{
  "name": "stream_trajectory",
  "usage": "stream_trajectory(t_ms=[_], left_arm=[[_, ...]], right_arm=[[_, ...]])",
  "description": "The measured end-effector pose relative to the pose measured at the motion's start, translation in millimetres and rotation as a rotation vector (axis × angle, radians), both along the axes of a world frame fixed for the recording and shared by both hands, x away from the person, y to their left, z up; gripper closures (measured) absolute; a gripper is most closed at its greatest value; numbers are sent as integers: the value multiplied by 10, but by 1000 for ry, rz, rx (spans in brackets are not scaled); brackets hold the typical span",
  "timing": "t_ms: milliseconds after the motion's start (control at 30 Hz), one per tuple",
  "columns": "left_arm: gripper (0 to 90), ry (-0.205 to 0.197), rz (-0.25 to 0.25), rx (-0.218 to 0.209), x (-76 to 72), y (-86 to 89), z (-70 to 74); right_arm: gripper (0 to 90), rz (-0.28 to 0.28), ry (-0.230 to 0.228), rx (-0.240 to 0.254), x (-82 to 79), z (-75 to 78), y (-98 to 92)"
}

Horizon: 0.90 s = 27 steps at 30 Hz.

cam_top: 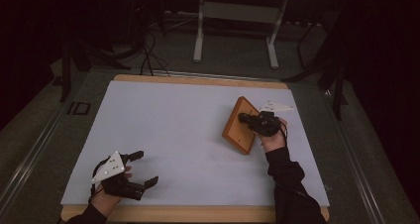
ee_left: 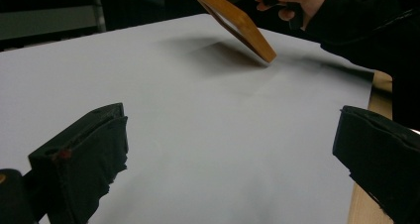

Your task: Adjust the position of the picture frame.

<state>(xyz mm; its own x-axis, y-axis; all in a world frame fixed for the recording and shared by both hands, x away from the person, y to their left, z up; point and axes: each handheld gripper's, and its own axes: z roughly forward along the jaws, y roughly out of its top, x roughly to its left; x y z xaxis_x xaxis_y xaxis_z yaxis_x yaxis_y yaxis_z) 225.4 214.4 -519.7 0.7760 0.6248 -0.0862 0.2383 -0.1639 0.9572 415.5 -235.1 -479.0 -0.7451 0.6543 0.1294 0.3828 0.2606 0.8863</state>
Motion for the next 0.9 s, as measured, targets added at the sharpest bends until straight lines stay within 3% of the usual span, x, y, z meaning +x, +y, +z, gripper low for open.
stream_trajectory(t_ms=[433,900], left_arm=[[9,-4,0,-2,-6,-5,8],[9,-4,-4,-4,-7,-10,9]], right_arm=[[851,114,-19,21,-222,191,299],[851,164,-4,33,-494,84,639]])
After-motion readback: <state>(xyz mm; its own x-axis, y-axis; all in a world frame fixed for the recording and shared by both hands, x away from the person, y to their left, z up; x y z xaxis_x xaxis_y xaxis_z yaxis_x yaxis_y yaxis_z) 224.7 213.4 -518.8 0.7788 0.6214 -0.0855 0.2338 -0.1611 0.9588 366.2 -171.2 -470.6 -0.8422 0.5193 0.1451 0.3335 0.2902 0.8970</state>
